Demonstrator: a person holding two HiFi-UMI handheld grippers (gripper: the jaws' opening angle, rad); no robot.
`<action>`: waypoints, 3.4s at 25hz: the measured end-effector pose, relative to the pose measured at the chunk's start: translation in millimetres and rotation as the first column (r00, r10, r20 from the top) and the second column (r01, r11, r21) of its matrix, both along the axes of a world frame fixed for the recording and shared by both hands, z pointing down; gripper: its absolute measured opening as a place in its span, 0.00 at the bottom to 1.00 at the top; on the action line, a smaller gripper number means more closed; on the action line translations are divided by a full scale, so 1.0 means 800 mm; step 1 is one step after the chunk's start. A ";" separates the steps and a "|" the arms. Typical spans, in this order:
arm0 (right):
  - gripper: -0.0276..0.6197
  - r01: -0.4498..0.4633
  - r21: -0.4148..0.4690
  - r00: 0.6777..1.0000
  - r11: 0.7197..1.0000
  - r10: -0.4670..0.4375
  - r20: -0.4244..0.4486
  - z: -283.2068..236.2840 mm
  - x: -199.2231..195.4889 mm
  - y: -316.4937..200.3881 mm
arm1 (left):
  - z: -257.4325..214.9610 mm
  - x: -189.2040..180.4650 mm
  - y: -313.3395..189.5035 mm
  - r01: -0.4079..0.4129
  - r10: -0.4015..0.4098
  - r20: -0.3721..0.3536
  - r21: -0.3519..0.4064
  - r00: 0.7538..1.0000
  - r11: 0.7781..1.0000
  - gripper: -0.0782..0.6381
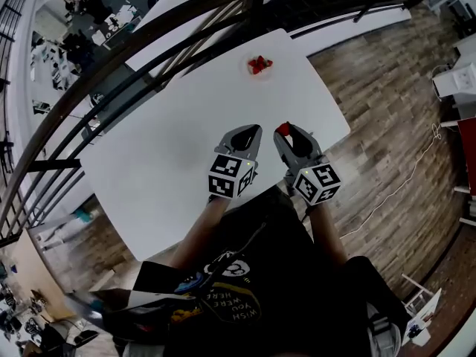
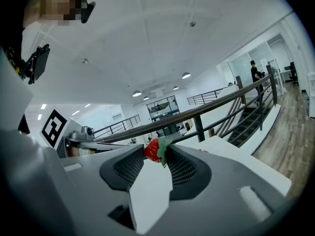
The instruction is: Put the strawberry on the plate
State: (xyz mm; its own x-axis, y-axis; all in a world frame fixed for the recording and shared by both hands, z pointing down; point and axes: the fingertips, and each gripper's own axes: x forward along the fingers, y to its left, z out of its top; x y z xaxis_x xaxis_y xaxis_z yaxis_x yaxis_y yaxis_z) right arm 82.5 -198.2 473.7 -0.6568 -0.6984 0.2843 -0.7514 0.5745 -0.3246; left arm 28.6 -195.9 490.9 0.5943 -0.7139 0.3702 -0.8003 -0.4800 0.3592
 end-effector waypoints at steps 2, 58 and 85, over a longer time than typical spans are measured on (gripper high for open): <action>0.28 -0.002 -0.006 1.000 1.000 0.002 -0.005 0.006 0.002 -0.009 | 0.007 0.000 -0.008 0.006 -0.006 -0.001 -0.011 1.000 1.000 0.12; 0.28 0.226 -0.204 0.961 0.953 -0.252 -0.113 0.198 -0.022 -0.258 | 0.200 -0.016 -0.228 0.166 -0.139 0.125 -0.249 0.982 0.954 0.12; 0.28 0.246 -0.283 0.924 0.927 -0.312 -0.220 0.304 -0.042 -0.332 | 0.273 -0.036 -0.299 0.190 -0.154 0.129 -0.342 0.980 0.920 0.12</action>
